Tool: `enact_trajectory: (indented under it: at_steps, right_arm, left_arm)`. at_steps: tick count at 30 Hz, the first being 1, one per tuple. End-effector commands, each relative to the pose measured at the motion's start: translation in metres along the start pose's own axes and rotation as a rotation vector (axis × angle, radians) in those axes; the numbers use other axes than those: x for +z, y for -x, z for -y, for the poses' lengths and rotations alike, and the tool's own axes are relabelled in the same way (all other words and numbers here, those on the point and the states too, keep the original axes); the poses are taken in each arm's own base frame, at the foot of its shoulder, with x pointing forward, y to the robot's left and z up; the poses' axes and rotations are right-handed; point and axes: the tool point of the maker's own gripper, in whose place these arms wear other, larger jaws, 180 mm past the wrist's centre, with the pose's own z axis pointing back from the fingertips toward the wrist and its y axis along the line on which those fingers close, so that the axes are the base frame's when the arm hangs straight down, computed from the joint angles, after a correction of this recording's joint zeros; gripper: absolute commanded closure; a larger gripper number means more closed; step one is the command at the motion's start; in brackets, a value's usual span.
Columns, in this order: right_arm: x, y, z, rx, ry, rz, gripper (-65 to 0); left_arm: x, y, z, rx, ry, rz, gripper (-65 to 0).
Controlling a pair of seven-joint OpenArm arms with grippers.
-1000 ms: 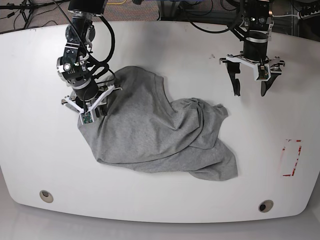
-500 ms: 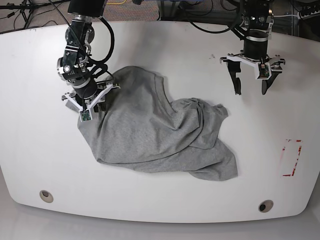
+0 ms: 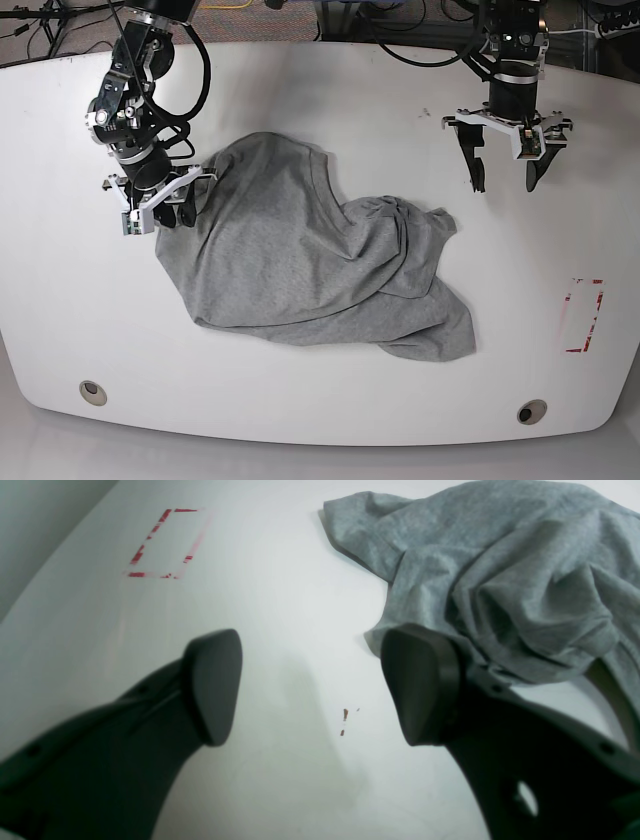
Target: Fold the T-shirt properly
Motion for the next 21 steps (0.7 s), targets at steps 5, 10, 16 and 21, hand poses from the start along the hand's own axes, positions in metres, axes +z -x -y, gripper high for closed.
enact_trajectory:
  at_steps: [5,10,16,21]
  right_arm:
    - [-0.006,-0.038,-0.019,0.027,-0.051,0.120,-13.5]
    - [-0.010,-0.041,-0.021,0.041,-0.053,0.114,-12.8]
    - [-0.023,-0.053,-0.039,0.099,-0.092,0.114,-13.4]
    - [-0.030,-0.061,-0.050,0.198,-0.089,0.107,-14.1]
  left_arm:
    - [0.000,-0.010,0.003,0.000,0.006,0.035,-44.2]
    - [0.000,-0.010,0.004,-0.002,0.009,0.035,-44.3]
    - [0.001,-0.010,0.002,-0.008,0.004,0.035,-44.4]
    - [0.001,-0.009,0.001,-0.005,0.002,0.028,-44.6]
